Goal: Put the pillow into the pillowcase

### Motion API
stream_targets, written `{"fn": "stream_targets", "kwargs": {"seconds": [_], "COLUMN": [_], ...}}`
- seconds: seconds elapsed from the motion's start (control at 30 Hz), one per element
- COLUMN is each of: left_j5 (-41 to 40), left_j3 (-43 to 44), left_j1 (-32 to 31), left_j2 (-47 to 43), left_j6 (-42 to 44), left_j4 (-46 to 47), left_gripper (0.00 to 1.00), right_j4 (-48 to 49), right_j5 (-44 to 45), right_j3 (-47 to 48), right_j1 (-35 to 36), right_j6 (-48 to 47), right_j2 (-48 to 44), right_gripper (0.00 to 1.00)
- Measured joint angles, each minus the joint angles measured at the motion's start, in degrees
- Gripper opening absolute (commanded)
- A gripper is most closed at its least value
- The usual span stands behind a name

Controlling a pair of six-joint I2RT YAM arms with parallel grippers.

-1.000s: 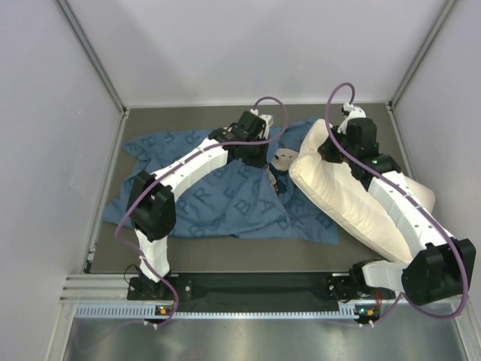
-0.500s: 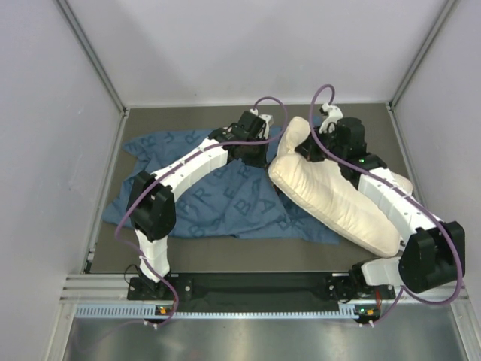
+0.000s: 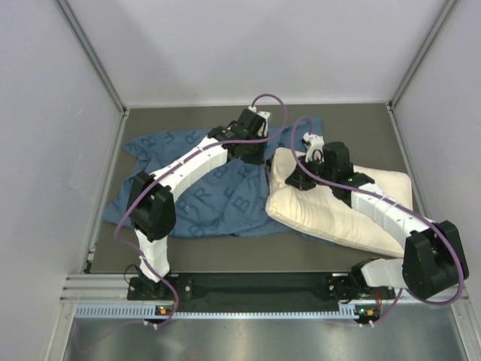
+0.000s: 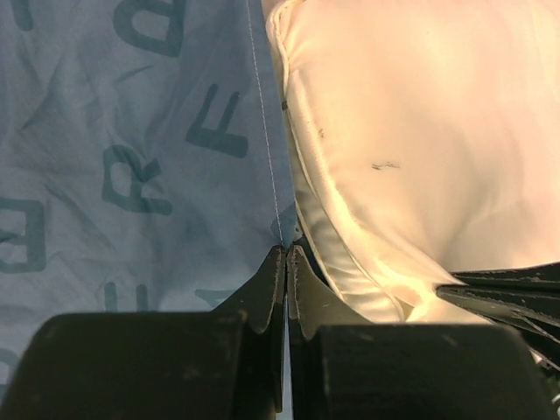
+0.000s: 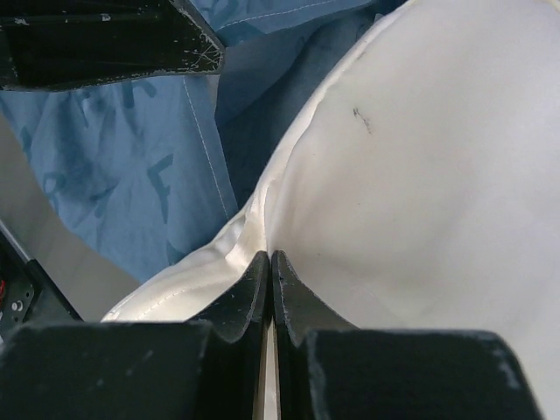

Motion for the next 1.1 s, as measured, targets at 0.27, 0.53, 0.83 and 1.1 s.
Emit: {"fn": "stream_targets", "kwargs": {"seconds": [0.27, 0.53, 0.83, 1.1], "left_j5": [2.45, 4.94, 8.57, 9.88], "left_j3": [-0.79, -2.21, -2.38, -2.19], "left_j1": [0.0, 0.11, -0.31, -0.26], "left_j2": [-0.9, -2.64, -3.98, -4.57], "left_j6": [0.46, 1.31, 2.58, 3.82], "left_j4": [0.42, 0.37, -0.17, -1.86], "left_gripper": [0.0, 0.0, 0.0, 0.0], "right_j4": [-3.08, -7.52, -13.2, -19.69], "right_j5": [-3.91, -7.32, -10.1, -10.58], "right_j3": [5.22, 12.04, 30.4, 43.04], "right_j1": [-0.09, -0.52, -2.82, -5.81], "right_j6": [-2.16, -2.64, -2.99, -2.34], "right_j2": [6.97, 14.14, 27.52, 36.68], "right_gripper": [0.0, 0.0, 0.0, 0.0]}}
